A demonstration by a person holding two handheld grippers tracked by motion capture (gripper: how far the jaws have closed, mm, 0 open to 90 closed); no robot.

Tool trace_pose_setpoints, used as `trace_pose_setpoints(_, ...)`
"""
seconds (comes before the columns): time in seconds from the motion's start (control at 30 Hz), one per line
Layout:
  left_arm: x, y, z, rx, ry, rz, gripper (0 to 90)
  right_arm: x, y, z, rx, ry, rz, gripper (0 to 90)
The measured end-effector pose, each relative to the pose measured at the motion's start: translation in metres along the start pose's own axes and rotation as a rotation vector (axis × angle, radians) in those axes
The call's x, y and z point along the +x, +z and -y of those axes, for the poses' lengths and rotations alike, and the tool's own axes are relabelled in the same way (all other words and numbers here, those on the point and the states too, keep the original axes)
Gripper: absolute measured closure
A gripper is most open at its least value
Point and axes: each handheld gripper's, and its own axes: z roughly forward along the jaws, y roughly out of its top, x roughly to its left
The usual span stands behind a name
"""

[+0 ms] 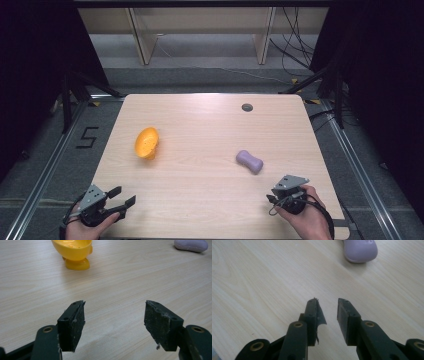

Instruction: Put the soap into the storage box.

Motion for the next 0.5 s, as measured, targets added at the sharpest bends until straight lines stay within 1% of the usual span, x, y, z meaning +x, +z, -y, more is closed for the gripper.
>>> trace_pose_setpoints(0.07,0.000,0.001,0.001,0.004,-0.005,0.006,32.4,0.000,0.002,-0.002,0.003,-0.008,-0.008,69.6)
trace_pose_setpoints(0.1,0.001,0.002,0.000,0.006,0.007,0.005,32.4,0.000,0.002,-0.004,0.016,0.010,-0.024,68.7)
trace_pose_setpoints(0.13,0.001,0.002,0.000,0.008,0.005,0.006,32.4,-0.002,0.004,-0.007,0.021,-0.003,-0.028,67.5)
trace_pose_setpoints(0.17,0.000,0.003,0.001,0.006,0.005,0.006,32.5,-0.003,0.006,-0.009,0.018,-0.005,-0.024,67.6)
trace_pose_setpoints(0.23,0.000,0.003,0.000,0.012,0.016,0.010,32.6,-0.009,0.007,-0.017,0.042,-0.018,-0.036,67.7)
trace_pose_setpoints(0.27,-0.001,0.003,0.000,0.010,0.012,0.009,32.6,-0.011,0.009,-0.022,0.045,-0.024,-0.040,67.2)
trace_pose_setpoints(0.3,-0.001,0.003,0.000,0.005,0.015,0.013,32.6,-0.015,0.010,-0.029,0.059,-0.047,-0.047,66.7)
trace_pose_setpoints(0.33,-0.001,0.002,0.000,0.006,0.012,0.004,32.6,-0.017,0.010,-0.035,0.084,-0.050,-0.058,65.0)
trace_pose_setpoints(0.37,-0.001,0.002,0.000,0.003,0.010,0.005,32.6,-0.020,0.013,-0.044,0.124,-0.061,-0.071,63.4)
trace_pose_setpoints(0.43,-0.001,0.003,0.000,0.004,0.009,0.006,32.6,-0.027,0.017,-0.058,0.144,-0.089,-0.076,60.9)
trace_pose_setpoints(0.5,0.000,0.003,0.000,0.004,0.004,0.010,32.5,-0.036,0.023,-0.075,0.191,-0.112,-0.091,57.0)
